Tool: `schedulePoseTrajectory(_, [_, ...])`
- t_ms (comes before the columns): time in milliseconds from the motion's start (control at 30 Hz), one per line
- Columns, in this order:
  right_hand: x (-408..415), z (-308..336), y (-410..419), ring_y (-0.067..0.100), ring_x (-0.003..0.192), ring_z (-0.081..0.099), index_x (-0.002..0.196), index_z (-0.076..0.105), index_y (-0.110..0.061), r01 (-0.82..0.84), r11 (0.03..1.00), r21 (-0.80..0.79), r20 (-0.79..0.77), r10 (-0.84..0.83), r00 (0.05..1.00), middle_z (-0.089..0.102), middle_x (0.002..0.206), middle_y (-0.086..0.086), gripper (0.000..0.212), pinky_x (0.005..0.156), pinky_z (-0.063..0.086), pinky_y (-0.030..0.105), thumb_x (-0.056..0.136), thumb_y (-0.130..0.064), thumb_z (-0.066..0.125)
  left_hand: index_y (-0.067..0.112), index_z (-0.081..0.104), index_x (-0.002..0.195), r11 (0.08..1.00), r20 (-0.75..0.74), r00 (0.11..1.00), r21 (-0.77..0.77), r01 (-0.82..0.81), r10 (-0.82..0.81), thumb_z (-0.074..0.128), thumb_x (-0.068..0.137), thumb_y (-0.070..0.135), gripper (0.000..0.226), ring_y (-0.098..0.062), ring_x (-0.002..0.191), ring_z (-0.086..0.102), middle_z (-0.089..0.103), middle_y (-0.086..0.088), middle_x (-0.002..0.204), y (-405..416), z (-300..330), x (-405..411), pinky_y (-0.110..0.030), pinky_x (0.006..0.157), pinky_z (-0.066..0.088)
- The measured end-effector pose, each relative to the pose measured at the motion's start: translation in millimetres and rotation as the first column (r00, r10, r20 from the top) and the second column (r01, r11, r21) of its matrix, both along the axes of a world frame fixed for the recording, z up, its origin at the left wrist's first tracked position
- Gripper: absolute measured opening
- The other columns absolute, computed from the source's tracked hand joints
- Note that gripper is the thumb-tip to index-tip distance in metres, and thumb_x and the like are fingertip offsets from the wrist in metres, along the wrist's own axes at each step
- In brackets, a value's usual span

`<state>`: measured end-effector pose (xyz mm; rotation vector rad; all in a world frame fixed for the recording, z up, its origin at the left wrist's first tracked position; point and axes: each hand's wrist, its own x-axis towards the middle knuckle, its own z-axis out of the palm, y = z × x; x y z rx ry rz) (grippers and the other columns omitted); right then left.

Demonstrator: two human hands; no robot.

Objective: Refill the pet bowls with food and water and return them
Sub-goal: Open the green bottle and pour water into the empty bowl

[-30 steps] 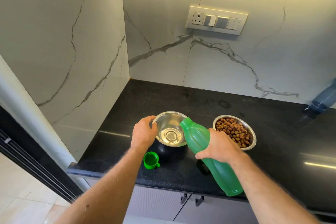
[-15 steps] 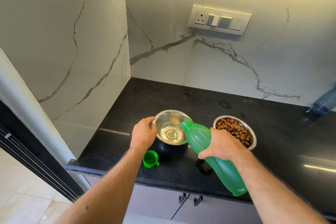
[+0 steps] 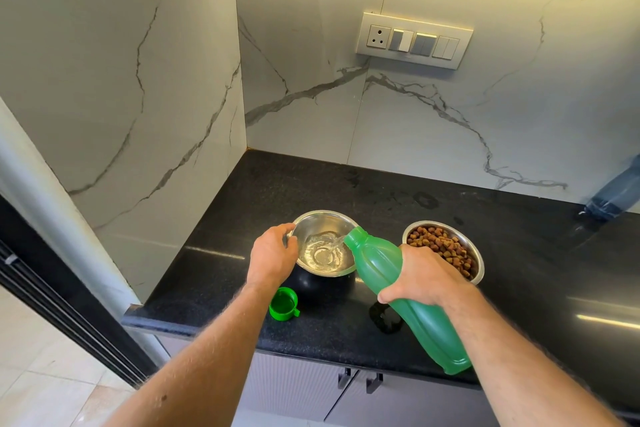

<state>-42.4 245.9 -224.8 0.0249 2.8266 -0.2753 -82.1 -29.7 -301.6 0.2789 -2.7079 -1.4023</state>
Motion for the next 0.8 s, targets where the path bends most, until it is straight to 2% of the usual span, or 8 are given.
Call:
schedulePoseTrajectory(167, [0, -2, 2, 0.009, 0.082, 0.063, 0.109, 0.056, -0.027, 0.01, 1.0, -0.008, -0.002, -0.01, 1.0, 0.063, 0.095, -0.009, 0.089, 0.077, 0.058, 0.035, 0.038, -0.073, 0.084, 0.025, 0.057, 0.139, 1.0, 0.002, 1.0, -0.015, 0.008, -0.008, 0.055, 0.1, 0.024, 0.039, -0.015, 0.117, 0.062, 0.062, 0.0, 0.137, 2, 1, -1, -0.036, 0.099, 0.053])
schedulePoseTrajectory(333, [-2, -3, 2, 0.01, 0.083, 0.063, 0.111, 0.056, -0.026, 0.008, 1.0, -0.015, 0.001, -0.008, 1.0, 0.063, 0.096, -0.009, 0.091, 0.08, 0.059, 0.036, 0.038, -0.074, 0.083, 0.026, 0.058, 0.138, 1.0, 0.007, 1.0, -0.013, -0.008, 0.008, 0.056, 0.1, 0.024, 0.039, -0.004, 0.098, 0.056, 0.063, 0.001, 0.134, 4, 1, -2, -0.028, 0.091, 0.052])
schedulePoseTrajectory(533, [-2, -4, 2, 0.01, 0.084, 0.063, 0.113, 0.056, -0.027, 0.002, 1.0, -0.013, 0.006, -0.002, 1.0, 0.063, 0.097, -0.009, 0.091, 0.081, 0.059, 0.037, 0.039, -0.073, 0.083, 0.025, 0.058, 0.139, 1.0, -0.002, 1.0, -0.019, -0.004, 0.004, 0.056, 0.1, 0.024, 0.039, -0.016, 0.119, 0.06, 0.061, 0.001, 0.137, 11, 7, -3, -0.038, 0.102, 0.052])
schedulePoseTrajectory(800, [-2, -3, 0, 0.009, 0.082, 0.062, 0.113, 0.057, -0.027, -0.009, 1.0, -0.012, -0.005, 0.009, 1.0, 0.062, 0.096, -0.01, 0.09, 0.077, 0.057, 0.034, 0.04, -0.072, 0.084, 0.026, 0.057, 0.14, 1.0, 0.021, 1.0, -0.007, -0.001, 0.001, 0.056, 0.1, 0.024, 0.04, -0.017, 0.122, 0.059, 0.059, 0.0, 0.139, 13, 10, -3, -0.04, 0.103, 0.052])
